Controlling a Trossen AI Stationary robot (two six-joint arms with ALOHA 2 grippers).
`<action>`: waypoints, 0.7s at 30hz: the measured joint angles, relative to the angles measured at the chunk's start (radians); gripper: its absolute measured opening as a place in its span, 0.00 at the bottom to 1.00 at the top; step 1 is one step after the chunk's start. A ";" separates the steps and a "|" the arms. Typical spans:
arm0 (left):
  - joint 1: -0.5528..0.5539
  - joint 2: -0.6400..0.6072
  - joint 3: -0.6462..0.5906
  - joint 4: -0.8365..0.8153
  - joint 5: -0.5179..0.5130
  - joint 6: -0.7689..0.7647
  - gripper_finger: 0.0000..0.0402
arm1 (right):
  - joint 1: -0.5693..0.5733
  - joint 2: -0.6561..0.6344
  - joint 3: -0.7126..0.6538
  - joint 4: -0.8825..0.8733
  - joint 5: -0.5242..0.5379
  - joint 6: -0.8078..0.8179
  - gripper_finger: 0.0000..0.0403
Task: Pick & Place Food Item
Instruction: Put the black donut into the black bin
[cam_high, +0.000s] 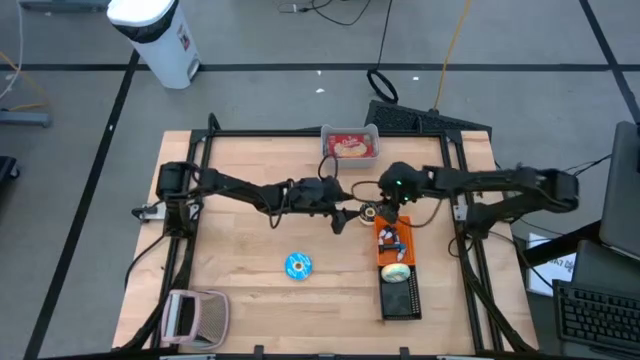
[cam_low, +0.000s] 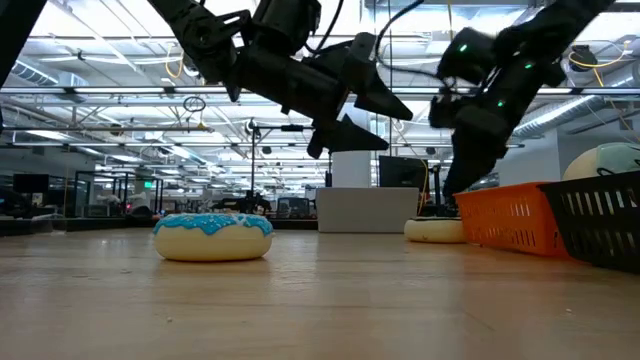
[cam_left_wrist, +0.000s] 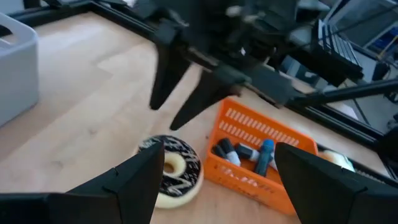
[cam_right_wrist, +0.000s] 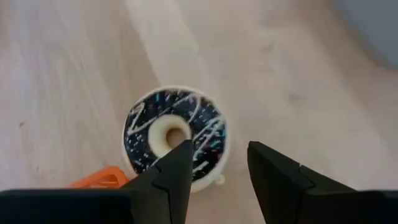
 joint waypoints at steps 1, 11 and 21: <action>-0.006 0.000 0.000 -0.006 0.000 -0.001 0.77 | -0.013 0.037 0.018 -0.009 -0.030 -0.014 0.35; -0.025 0.000 -0.001 -0.048 0.000 0.052 0.77 | -0.049 0.255 0.145 -0.010 -0.148 -0.147 0.35; -0.025 0.000 -0.001 -0.072 0.000 0.055 0.77 | -0.075 0.280 0.151 -0.007 -0.054 -0.151 0.35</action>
